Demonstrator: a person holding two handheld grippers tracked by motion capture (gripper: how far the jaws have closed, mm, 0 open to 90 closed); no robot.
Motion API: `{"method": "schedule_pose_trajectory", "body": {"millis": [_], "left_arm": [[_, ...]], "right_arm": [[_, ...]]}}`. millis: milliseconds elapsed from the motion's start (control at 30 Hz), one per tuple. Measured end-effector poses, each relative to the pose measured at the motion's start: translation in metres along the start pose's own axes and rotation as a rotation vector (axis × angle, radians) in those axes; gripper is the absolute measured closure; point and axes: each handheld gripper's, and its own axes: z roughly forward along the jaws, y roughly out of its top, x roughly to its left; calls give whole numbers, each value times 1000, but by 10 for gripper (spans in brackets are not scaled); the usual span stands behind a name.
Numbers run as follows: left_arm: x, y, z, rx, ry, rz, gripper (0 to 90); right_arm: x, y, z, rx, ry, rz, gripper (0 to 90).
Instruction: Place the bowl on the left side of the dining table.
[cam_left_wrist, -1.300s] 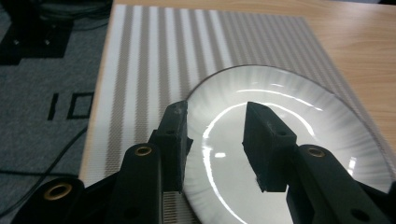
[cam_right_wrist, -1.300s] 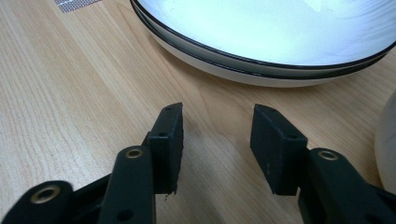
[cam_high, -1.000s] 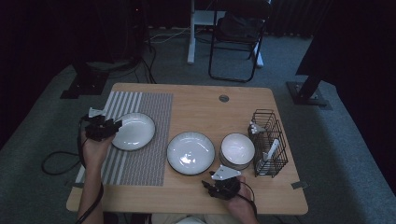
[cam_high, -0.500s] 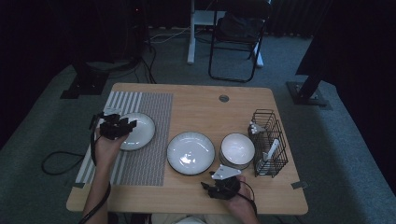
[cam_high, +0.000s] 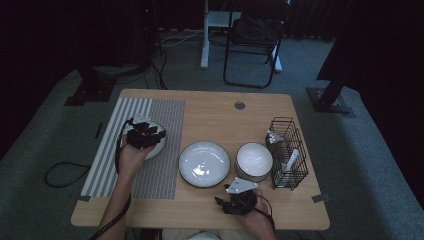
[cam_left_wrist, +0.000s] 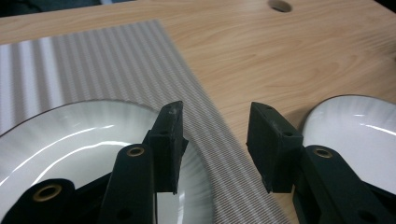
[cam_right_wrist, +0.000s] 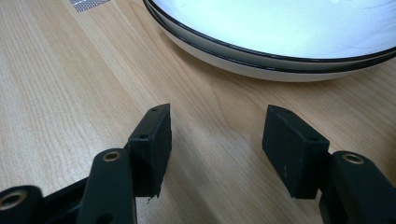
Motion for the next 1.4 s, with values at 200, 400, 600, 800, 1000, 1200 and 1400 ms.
{"method": "schedule_pose_trajectory", "body": {"millis": [200,400,600,800,1000,1200,1400], "left_arm": [[-19,11,4,-14,-60,34,572],[-39,22,8,-19,-111,76,572],[-59,31,17,-2,-147,120,572],[-78,38,26,6,-175,157,572],[-94,46,30,7,-197,206,572],[-107,51,33,6,-217,233,572],[-120,56,38,12,-232,260,572]], "right_arm": [[0,0,0,1,3,-1,414],[0,0,0,2,3,-1,410],[1,0,0,2,2,-2,406],[1,0,0,2,2,-2,406],[1,0,0,2,5,-3,404],[2,0,0,2,8,-8,403],[2,0,0,3,7,-6,402]]}}
